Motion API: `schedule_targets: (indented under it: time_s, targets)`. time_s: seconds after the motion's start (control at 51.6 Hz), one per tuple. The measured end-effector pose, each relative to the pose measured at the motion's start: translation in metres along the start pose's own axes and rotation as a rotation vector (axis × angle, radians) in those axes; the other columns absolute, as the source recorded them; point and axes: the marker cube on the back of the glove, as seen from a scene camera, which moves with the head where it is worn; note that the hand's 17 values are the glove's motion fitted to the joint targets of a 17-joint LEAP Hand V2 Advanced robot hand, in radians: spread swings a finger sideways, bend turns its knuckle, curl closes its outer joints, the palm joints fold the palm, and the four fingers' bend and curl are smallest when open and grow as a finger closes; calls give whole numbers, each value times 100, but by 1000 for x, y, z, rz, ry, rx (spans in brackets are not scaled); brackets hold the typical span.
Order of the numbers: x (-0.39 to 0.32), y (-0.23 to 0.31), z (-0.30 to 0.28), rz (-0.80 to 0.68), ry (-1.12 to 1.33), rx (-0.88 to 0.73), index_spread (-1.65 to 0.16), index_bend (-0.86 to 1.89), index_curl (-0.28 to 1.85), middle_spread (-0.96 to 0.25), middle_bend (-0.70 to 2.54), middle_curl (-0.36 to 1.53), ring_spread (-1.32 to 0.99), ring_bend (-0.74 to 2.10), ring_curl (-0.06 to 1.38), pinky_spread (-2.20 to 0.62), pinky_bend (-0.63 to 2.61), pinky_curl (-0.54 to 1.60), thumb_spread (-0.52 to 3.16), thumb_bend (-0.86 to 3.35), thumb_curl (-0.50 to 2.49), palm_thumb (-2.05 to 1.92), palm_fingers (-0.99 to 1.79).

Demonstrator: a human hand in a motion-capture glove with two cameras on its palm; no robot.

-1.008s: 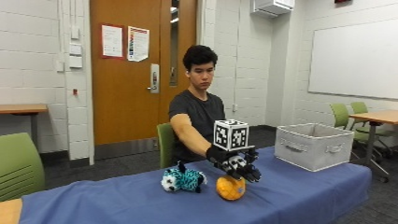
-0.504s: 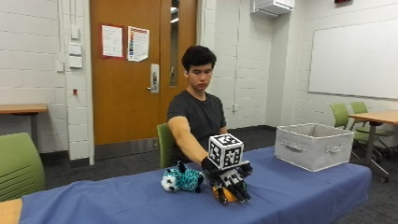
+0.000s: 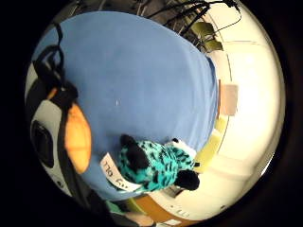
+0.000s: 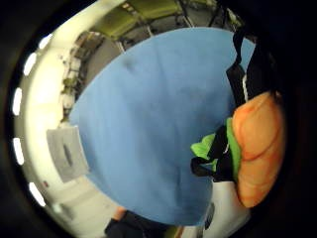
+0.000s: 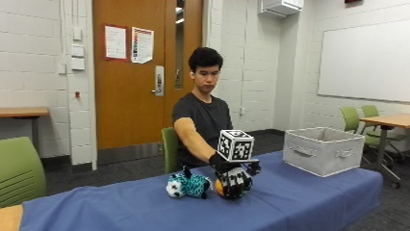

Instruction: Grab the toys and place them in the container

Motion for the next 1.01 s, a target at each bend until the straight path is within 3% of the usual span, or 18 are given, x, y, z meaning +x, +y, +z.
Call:
schedule_targets:
  time_s: [0.097, 0.194, 0.426, 0.736, 1.008]
  targets:
    - [1, 3, -1, -7, -51, -32, -32, 29, 67, -36, 48, 45, -52, 86, 38, -37, 78, 35, 109, 22, 47, 60, 105]
    - [0, 7, -7, -17, -88, -95, -34, 30, 75, -38, 66, 53, -49, 99, 45, -43, 73, 36, 95, 21, 54, 63, 122]
    - [-14, 15, -63, -27, -123, -53, -36, 36, 95, -39, 83, 63, -45, 109, 51, -47, 79, 38, 77, 19, 66, 63, 121]
    - [-69, 29, -189, -103, -114, 110, -37, 39, 117, -38, 90, 68, -43, 113, 53, -48, 84, 40, 62, 17, 81, 61, 117]
    - [-200, 61, -290, -302, -112, 243, -38, 35, 128, -36, 91, 69, -42, 114, 54, -47, 85, 40, 56, 17, 91, 59, 115]
